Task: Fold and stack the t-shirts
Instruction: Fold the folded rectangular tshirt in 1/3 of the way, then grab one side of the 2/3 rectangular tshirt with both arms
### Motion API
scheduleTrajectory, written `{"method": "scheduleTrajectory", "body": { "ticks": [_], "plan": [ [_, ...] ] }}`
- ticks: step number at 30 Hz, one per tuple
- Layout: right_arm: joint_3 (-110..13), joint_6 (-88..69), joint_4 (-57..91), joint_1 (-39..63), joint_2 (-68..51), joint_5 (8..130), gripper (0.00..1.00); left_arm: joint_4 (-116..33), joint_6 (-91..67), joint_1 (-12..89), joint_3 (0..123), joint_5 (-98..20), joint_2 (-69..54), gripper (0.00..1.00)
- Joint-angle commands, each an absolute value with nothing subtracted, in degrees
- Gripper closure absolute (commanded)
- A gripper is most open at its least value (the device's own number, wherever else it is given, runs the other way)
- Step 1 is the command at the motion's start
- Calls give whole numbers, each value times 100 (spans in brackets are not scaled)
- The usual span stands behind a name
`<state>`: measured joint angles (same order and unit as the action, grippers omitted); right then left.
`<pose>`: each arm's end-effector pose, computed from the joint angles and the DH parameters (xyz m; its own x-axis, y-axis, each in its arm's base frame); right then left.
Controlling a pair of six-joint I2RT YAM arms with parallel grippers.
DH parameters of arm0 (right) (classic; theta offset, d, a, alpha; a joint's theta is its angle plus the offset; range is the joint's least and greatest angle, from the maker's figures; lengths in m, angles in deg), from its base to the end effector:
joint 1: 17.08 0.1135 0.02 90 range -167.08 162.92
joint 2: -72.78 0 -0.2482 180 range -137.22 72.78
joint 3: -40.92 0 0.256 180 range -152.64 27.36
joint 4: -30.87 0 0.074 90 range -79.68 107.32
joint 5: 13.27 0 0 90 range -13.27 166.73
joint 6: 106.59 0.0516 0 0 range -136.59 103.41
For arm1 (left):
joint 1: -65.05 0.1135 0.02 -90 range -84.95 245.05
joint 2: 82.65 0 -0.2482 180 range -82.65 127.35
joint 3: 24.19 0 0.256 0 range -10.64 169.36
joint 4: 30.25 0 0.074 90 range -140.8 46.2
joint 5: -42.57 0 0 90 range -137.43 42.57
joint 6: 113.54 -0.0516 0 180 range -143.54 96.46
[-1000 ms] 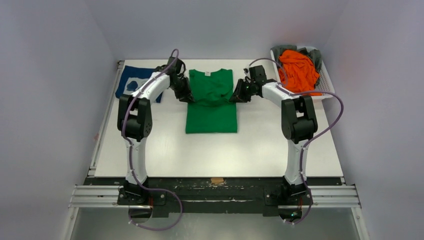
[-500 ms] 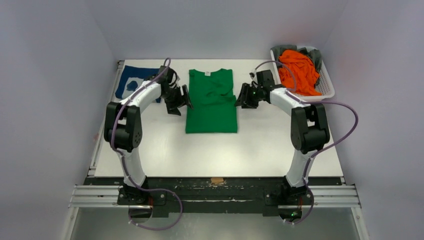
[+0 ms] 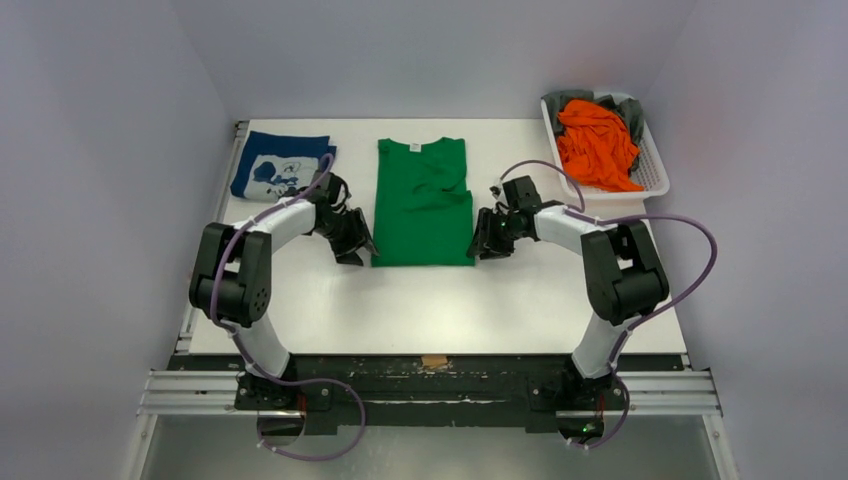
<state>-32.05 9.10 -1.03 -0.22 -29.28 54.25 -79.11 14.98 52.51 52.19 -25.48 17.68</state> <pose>0.3336 0.1217 0.1253 -0.9473 0.1315 -0.2921 -0.0386 0.8584 0.5116 0.3223 -0.0915 0.1373 -0.9222 -0.3866 -0.0088 -0.3388 0.8188 -0.4635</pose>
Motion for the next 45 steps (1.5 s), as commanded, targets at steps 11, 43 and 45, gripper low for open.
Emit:
{"method": "scheduleTrajectory", "body": {
  "ticks": [11,43,45],
  "plan": [
    [-2919,932,194,238,-3077,5418,65,-7573,1724,4831,5322,-2651,2305,69],
    [-2691,709,65,374,-3086,5286,77,-7523,1794,4791,5129,-3016,2141,100],
    [-2621,747,193,368,-3046,5351,85,-7433,1800,4791,5097,-3022,2141,100]
  ]
}}
